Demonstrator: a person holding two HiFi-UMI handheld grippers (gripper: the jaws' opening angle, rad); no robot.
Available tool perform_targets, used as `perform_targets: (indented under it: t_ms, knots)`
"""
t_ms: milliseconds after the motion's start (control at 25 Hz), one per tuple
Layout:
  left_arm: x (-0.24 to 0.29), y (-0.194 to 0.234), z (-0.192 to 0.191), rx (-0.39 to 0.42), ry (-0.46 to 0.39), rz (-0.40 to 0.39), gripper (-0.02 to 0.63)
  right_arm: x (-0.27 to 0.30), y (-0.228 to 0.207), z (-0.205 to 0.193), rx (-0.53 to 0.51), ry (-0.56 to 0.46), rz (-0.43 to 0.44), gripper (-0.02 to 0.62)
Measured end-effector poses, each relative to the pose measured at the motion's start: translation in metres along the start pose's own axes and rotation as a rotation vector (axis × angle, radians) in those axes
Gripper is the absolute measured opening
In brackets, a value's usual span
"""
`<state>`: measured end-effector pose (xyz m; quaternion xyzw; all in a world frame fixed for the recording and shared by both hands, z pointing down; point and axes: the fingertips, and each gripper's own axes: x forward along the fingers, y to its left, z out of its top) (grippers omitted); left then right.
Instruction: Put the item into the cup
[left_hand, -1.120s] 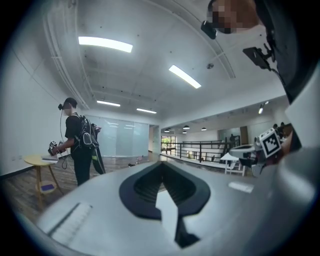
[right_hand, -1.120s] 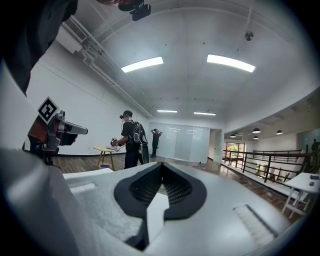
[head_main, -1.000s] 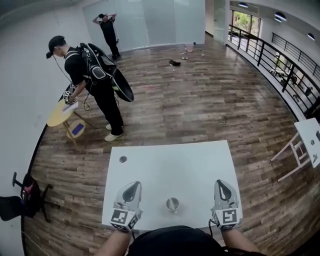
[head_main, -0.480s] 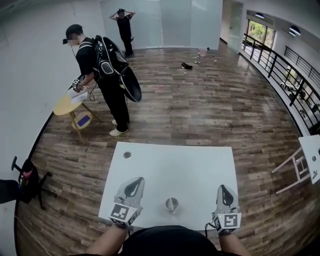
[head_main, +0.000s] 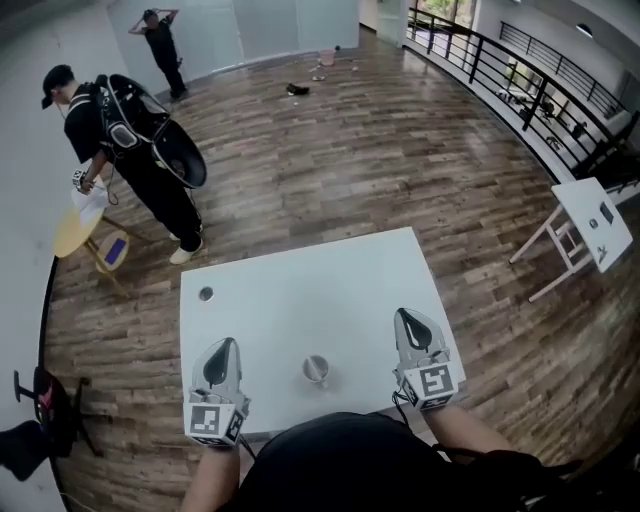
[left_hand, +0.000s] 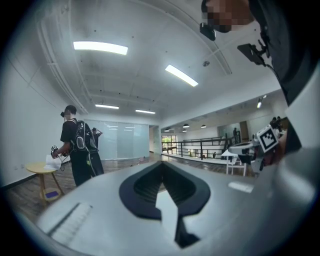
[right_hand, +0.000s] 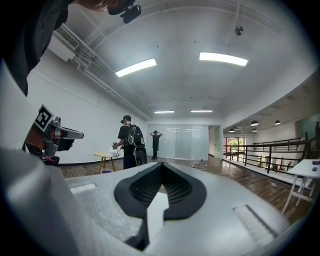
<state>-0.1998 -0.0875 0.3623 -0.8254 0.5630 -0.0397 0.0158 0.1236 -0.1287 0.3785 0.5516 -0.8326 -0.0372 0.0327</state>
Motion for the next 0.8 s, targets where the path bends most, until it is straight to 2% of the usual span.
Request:
perform_targets:
  t_ms: [320, 800]
  knots:
    - [0.007, -0.002, 0.021, 0.029, -0.039, -0.028, 0.000, 0.011, 0.020, 0.008, 0.024, 0.014, 0.023, 0.000]
    - [-0.006, 0.014, 0.008, -0.007, -0.027, -0.011, 0.000, 0.015, 0.031, 0.017, 0.016, 0.003, 0.032, 0.000]
